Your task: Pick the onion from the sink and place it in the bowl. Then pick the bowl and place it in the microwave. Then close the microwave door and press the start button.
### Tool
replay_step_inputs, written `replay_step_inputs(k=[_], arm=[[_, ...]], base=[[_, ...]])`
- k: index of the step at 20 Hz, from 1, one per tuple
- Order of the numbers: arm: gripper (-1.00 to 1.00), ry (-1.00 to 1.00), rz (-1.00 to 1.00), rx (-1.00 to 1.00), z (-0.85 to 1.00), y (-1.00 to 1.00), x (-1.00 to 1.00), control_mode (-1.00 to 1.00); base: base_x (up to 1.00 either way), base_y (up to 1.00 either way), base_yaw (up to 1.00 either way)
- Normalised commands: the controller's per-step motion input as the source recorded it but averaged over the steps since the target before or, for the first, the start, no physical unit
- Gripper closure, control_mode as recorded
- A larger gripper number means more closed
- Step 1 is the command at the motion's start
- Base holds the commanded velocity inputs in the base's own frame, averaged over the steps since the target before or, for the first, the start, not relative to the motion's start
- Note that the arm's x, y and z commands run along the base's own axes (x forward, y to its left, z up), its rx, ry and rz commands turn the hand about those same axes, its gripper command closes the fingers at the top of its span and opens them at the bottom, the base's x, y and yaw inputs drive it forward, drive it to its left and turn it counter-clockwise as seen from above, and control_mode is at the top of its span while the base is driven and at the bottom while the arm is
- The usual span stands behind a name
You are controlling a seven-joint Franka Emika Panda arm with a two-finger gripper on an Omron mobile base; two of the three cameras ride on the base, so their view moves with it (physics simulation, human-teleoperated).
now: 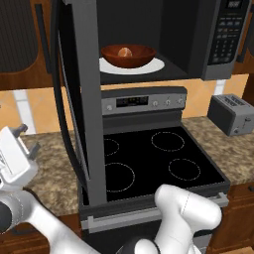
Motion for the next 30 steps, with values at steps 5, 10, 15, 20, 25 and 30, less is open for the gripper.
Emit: replay_step_inputs(k=[5, 10, 15, 20, 25, 30], arm=[[-1.00, -0.21, 0.00, 0.19, 0.32, -0.66, -0.86, -1.00], [-1.00, -0.19, 0.04, 0.22, 0.30, -0.77, -0.71, -1.00], [-1.00, -0.17, 0.05, 0.22, 0.29, -0.83, -0.55, -1.00], [-1.00, -0.17, 0.07, 0.22, 0.23, -0.91, -0.52, -1.00], [-1.00, -0.19, 0.09, 0.20, 0.31, -0.98, -0.43, -1.00], [-1.00, -0.18, 0.15, 0.20, 0.31, -0.99, -0.26, -1.00]], base=[[0.00, 0.00, 0.00], [0.00, 0.00, 0.00], [0.00, 0.00, 0.00], [0.00, 0.00, 0.00], [0.00, 0.00, 0.00], [0.00, 0.00, 0.00]])
